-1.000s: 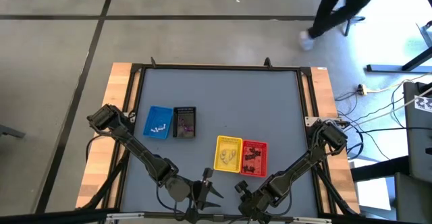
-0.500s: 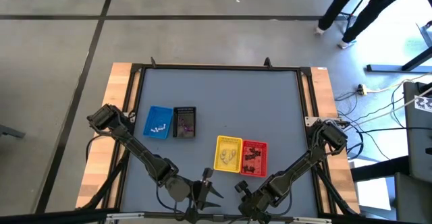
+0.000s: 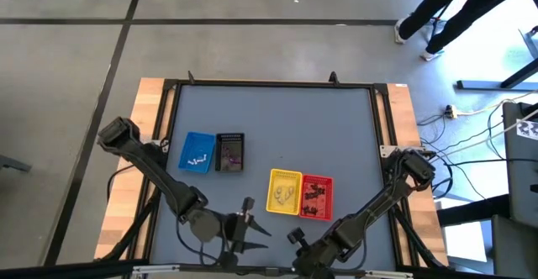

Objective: Sort Halloween decoration
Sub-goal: Put the bone toy into the blue bin

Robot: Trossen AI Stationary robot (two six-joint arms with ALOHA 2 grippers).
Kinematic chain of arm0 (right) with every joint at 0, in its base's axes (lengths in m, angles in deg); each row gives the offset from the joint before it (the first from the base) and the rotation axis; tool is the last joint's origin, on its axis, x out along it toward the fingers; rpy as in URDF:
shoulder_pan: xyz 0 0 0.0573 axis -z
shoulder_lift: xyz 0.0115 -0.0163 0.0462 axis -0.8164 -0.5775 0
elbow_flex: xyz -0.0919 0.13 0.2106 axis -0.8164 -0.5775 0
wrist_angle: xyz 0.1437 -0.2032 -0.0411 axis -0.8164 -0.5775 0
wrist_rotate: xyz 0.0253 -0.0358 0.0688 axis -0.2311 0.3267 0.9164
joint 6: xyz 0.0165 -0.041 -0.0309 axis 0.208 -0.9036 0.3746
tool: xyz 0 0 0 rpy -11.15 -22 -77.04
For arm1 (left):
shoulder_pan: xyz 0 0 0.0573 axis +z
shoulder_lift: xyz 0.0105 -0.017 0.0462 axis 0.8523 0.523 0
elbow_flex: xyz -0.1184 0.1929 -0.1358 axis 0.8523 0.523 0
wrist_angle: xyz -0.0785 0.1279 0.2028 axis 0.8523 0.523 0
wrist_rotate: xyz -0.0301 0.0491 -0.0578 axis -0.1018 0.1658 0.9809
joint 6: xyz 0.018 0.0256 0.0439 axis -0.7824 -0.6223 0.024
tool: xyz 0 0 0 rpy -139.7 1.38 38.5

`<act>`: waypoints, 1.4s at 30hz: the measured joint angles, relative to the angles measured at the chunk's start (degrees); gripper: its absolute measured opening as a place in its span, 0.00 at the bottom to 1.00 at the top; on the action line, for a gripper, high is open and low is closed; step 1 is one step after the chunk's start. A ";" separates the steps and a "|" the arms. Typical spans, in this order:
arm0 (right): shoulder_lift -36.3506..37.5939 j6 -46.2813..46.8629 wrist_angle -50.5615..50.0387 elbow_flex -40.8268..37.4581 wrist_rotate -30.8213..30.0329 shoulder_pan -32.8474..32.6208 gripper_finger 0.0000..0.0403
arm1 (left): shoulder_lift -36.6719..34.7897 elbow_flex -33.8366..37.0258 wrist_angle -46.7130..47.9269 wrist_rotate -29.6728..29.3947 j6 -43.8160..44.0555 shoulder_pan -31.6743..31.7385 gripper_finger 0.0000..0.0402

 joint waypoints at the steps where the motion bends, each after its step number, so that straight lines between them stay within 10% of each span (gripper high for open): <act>1: 0.00 -0.64 -2.00 1.63 -0.68 0.15 0.05 | -0.46 0.00 0.88 -0.50 -0.02 0.01 0.32; 11: 0.02 -6.04 -14.87 17.08 -12.10 5.76 0.05 | -6.12 0.00 9.98 -2.25 -0.04 -0.04 0.32; 29: 0.17 -6.53 -15.25 22.21 -12.30 21.01 0.05 | -22.22 -0.09 46.33 -8.31 19.16 -0.26 0.32; 42: 0.17 -0.62 -9.05 22.21 -8.65 27.41 0.05 | -21.40 -0.09 48.62 -14.42 19.20 1.45 0.32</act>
